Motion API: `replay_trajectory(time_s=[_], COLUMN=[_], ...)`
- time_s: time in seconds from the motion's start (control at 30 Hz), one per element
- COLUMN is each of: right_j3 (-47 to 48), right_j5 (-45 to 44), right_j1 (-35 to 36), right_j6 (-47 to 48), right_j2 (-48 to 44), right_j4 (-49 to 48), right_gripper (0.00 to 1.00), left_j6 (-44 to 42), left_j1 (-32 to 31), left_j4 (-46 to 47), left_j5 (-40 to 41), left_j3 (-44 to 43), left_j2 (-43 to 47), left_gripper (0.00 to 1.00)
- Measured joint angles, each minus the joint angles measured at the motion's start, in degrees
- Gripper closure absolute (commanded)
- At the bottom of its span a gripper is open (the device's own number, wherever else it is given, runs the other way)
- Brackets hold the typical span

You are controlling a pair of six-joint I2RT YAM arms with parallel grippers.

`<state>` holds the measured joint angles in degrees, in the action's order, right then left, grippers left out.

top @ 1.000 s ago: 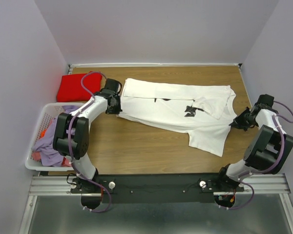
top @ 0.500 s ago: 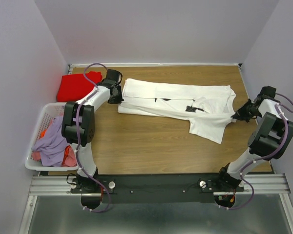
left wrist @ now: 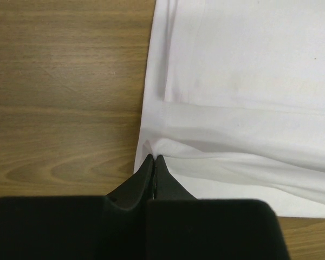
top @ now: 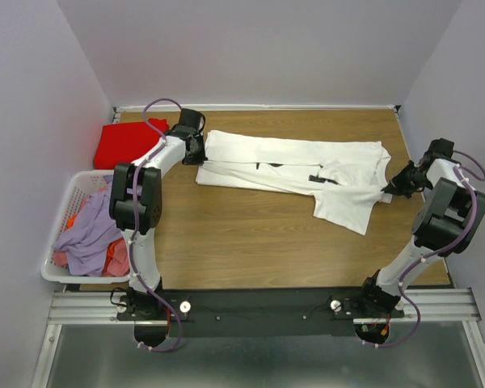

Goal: Fold and stack the t-shirts
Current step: Fold the tshirt

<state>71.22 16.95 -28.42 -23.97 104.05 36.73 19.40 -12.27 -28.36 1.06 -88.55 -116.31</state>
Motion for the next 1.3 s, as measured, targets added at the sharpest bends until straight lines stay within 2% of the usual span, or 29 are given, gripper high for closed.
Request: replay_trajectory(time_s=[0.4, 0.47, 0.5, 0.53, 0.6, 0.63, 0.7, 0.73, 0.83, 1.03, 1.17, 1.3], right_j3=[2.2, 2.6, 2.7, 2.8, 2.9, 3.0, 3.3, 3.3, 3.2, -0.4, -4.9, -9.6], right_j5=[0.0, -0.2, -0.3, -0.7, -1.2, -1.3, -1.6, -2.0, -3.4, -7.7, -10.2, -11.3], right_j1=[1.1, 1.5, 1.7, 1.8, 2.1, 2.2, 2.3, 2.3, 2.9, 7.8, 15.2, 22.4], right_j6=[0.0, -0.1, -0.1, -0.1, 0.0, 0.0, 0.2, 0.3, 0.7, 2.2, 2.4, 1.0], right_j2=[3.2, 4.1, 4.4, 4.5, 4.5, 4.5, 4.4, 4.2, 2.4, -8.5, -15.7, -18.2], right_j4=[-1.1, -1.2, -1.3, -1.4, -1.5, -1.5, -1.6, -1.7, -1.7, -2.2, -2.2, -2.0], right_gripper=[0.95, 0.89, 0.87, 0.85, 0.8, 0.74, 0.63, 0.6, 0.51, 0.44, 0.43, 0.39], left_j6=[-0.1, -0.1, -0.1, -0.1, -0.1, 0.0, -0.2, -0.1, -0.1, -0.1, 0.1, 0.1], left_j1=[0.0, 0.0, 0.0, 0.0, 0.0, 0.0, 0.0, 0.0, 0.1, 0.0, -0.5, -1.6], left_j4=[2.4, 2.7, 2.9, 3.1, 3.5, 3.8, 4.2, 4.5, 5.0, 5.4, 6.1, 7.3], left_j5=[1.0, 1.1, 1.2, 1.2, 1.3, 1.3, 1.5, 1.5, 1.7, 1.9, 2.1, 3.3], left_j3=[-0.1, 0.0, 0.2, 0.5, 1.0, 1.3, 1.9, 2.3, 3.3, 5.6, 8.7, 12.3], left_j2=[-1.0, -1.5, -1.6, -1.6, -1.6, -1.6, -1.6, -1.6, -1.4, 2.1, 7.3, 11.4], left_gripper=[1.0, 1.0, 0.98, 0.89, 0.8, 0.68, 0.56, 0.47, 0.35, 0.28, 0.27, 0.24])
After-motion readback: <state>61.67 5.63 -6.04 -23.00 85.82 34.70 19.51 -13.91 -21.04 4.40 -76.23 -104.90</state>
